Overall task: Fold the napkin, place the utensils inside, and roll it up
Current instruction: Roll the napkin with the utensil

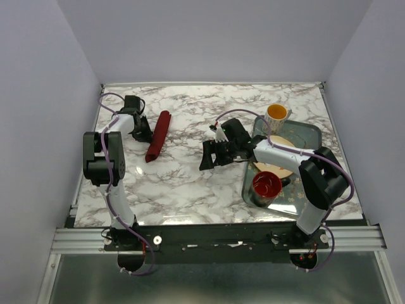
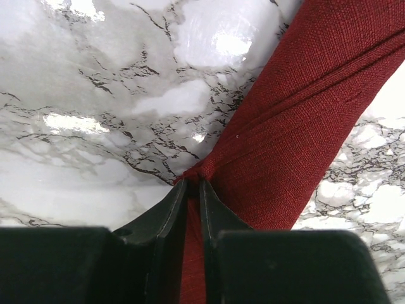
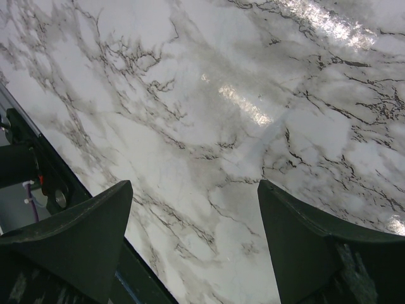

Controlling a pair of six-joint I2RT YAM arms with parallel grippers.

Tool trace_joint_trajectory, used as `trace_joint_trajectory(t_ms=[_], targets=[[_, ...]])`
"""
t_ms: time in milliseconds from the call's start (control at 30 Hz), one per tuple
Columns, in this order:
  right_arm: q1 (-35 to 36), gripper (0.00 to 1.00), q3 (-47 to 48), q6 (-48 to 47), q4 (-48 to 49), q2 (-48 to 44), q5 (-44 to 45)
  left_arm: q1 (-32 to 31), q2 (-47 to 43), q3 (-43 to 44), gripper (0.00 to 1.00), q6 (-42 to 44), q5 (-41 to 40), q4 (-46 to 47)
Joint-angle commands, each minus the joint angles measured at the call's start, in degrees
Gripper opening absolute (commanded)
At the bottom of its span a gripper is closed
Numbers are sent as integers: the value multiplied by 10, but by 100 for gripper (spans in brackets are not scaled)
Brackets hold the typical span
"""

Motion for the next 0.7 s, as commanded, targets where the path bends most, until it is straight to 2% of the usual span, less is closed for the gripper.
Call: trace_joint_trajectory(t_ms=[0,300,433,667], targets=[[4,88,12,-7,-8,3,-2,-5,-30,-12,23,-9,-18,-12],[6,88,18,-8,-7,9,-6,-5,-69,-20,24,-23,-20,-2],[7,88,57,-15,-7,37,-15,-5,-59,-22,24,-25,-9,-1],[21,72,180,8,36,120,-63,-5,-41,-29,24,-10,-28,-2]])
